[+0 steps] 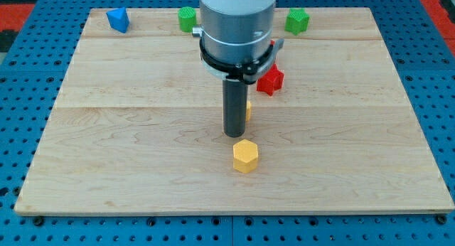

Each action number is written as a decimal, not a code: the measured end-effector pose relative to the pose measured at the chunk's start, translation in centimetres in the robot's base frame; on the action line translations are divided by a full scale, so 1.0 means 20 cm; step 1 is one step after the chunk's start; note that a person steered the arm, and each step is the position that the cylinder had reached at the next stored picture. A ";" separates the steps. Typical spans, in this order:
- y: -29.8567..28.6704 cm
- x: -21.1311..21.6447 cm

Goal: Push the yellow hexagon towards the bottom of the board

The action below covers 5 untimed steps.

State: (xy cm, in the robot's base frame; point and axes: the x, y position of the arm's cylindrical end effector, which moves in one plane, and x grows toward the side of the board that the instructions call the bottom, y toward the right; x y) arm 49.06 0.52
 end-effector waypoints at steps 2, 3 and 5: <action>0.24 0.08; 0.06 0.40; 0.32 0.50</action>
State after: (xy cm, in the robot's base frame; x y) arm 59.02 6.95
